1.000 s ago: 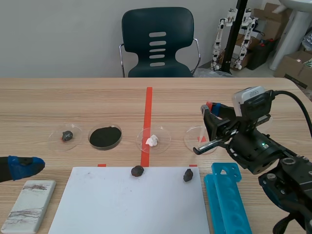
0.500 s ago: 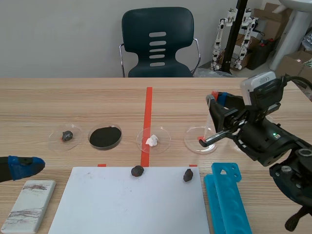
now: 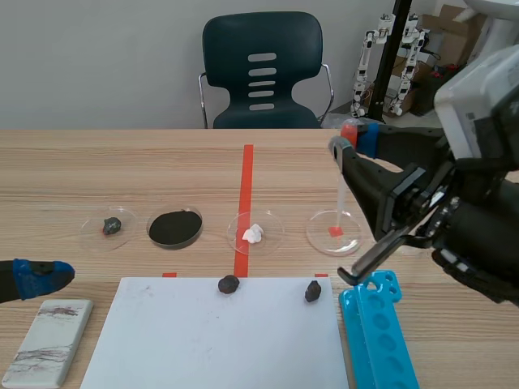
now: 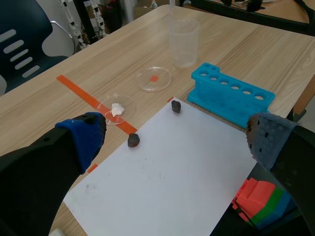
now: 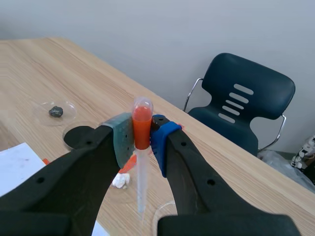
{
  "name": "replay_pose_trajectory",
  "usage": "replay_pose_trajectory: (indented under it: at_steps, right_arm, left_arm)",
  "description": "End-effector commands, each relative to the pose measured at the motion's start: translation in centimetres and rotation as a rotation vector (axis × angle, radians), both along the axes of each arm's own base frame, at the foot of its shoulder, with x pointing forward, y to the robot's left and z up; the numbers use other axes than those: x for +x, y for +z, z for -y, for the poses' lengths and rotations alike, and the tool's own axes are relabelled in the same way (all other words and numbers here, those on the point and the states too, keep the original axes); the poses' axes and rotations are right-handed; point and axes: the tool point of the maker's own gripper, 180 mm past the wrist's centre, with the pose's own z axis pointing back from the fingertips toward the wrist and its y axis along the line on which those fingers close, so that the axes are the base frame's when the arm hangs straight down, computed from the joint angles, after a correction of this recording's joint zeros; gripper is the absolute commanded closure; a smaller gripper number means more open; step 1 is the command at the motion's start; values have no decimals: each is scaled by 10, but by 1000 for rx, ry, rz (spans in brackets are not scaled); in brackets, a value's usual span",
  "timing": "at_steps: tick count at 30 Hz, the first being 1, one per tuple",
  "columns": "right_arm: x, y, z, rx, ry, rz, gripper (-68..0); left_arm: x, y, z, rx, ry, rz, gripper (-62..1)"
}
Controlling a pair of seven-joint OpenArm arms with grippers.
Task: Draw acid from the petri dish
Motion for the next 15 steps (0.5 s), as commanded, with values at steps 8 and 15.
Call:
replay_pose_trajectory:
  at_steps: [8, 15]
  right_arm:
    - [-55, 17, 10, 29, 1, -54, -92]
    - [-89, 20, 21, 82, 2, -82, -92]
  left_arm:
    - [2, 7, 2, -28, 5, 18, -598]
    - [2, 7, 2, -28, 5, 18, -598]
